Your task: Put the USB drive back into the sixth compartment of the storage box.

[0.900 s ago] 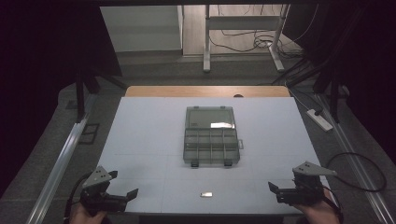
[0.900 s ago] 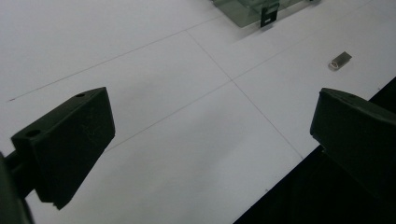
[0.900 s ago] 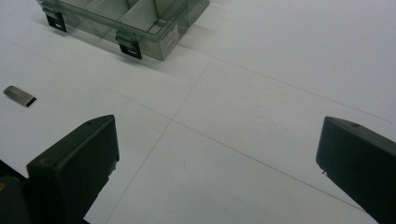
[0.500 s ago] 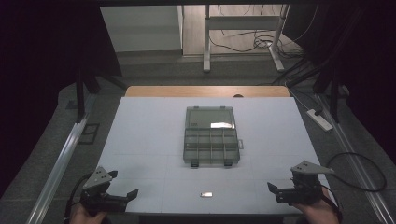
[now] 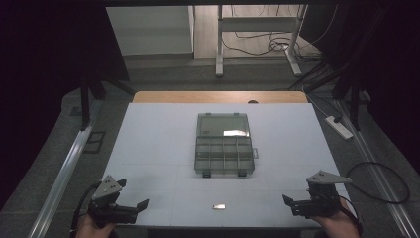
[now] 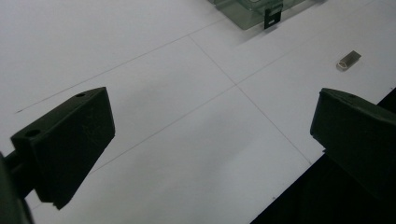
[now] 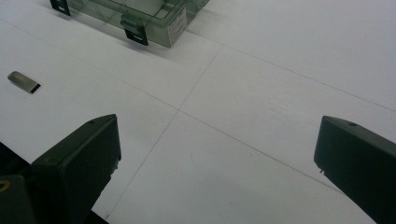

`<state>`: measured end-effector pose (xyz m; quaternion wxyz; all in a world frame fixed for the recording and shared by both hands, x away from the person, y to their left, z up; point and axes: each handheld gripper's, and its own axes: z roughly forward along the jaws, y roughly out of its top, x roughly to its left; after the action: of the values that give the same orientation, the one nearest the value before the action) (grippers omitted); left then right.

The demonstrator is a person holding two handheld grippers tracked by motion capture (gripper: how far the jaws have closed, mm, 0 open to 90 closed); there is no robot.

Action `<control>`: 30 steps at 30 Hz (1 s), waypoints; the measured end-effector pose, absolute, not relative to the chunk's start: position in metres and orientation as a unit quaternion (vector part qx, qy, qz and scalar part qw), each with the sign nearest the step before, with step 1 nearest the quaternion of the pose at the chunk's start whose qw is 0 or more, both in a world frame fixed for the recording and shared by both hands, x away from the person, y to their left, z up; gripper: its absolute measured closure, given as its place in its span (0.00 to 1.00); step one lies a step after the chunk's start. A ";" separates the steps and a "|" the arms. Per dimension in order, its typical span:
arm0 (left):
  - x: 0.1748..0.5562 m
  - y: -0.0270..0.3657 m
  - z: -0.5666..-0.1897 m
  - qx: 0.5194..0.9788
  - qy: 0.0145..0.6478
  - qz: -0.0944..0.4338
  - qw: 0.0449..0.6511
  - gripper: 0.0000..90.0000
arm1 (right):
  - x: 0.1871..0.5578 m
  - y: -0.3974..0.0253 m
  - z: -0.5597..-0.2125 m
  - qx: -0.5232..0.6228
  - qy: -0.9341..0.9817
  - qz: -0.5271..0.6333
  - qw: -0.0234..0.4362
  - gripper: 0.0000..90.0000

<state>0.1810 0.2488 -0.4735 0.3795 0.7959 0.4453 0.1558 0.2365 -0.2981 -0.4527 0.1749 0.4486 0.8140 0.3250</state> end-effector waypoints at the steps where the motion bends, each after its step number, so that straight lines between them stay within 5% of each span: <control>1: 0.181 0.248 -0.474 0.796 0.445 0.156 0.379 0.00 | 0.237 -0.298 -0.452 0.448 0.814 0.326 0.173 0.01; 30: 0.183 0.247 -0.476 0.806 0.442 0.132 0.371 0.02 | 0.247 -0.282 -0.449 0.391 0.837 0.362 0.123 0.00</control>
<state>0.1833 0.2468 -0.4759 0.3711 0.8056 0.4425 0.1323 0.2470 -0.2824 -0.4485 0.1230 0.3913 0.8372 0.3617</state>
